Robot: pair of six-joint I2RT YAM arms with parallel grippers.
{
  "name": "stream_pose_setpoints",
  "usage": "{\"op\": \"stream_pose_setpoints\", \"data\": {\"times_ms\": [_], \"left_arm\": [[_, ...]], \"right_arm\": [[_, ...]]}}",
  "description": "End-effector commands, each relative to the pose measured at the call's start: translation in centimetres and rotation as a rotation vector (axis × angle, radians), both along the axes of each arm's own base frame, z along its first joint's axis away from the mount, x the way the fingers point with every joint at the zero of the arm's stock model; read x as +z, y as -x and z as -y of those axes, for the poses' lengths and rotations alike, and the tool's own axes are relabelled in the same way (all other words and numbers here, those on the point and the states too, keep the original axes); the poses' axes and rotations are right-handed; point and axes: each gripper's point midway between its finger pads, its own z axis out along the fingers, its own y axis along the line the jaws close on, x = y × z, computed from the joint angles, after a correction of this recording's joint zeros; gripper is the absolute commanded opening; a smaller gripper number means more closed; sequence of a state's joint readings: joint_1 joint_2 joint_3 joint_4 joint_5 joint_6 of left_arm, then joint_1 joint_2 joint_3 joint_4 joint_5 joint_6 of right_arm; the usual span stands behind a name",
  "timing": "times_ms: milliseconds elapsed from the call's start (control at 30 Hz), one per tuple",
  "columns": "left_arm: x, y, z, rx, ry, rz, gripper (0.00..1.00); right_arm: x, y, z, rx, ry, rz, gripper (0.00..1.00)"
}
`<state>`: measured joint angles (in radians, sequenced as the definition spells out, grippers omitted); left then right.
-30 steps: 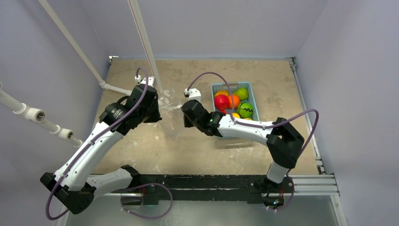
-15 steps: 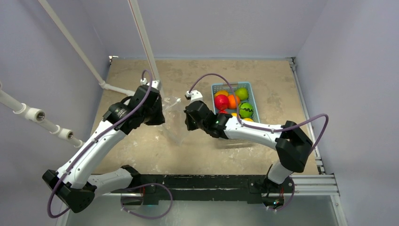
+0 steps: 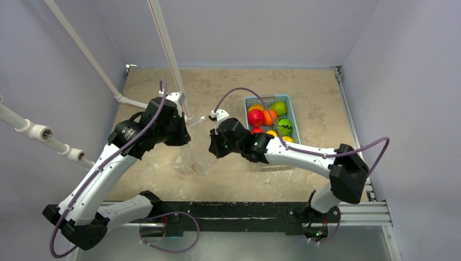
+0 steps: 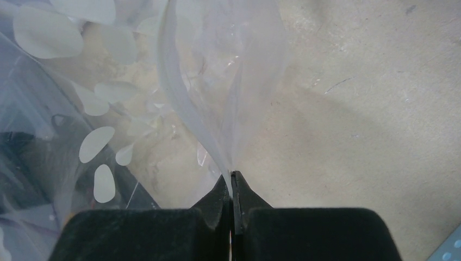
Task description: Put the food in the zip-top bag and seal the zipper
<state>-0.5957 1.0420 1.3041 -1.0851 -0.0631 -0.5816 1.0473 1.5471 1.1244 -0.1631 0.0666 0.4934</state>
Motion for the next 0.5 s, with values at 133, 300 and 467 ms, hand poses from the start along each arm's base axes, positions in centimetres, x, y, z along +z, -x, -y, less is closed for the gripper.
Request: {"op": "stream_pose_setpoints", "data": {"times_ms": [133,300,467], "left_arm": [[-0.4,-1.4,0.5,0.014,0.021,0.054,0.00],[-2.9,-2.3,0.7,0.035,0.002,0.042,0.00],[-4.9,-3.2,0.7,0.066,-0.016,0.040,0.00]], "right_arm": [[-0.1,-2.8,-1.7,-0.045,-0.012,0.042,0.00],[0.2,-5.8,-1.5,-0.118,-0.043,0.075,0.00],[0.8,-7.5,-1.6,-0.143,-0.070,0.091,0.05]]}}
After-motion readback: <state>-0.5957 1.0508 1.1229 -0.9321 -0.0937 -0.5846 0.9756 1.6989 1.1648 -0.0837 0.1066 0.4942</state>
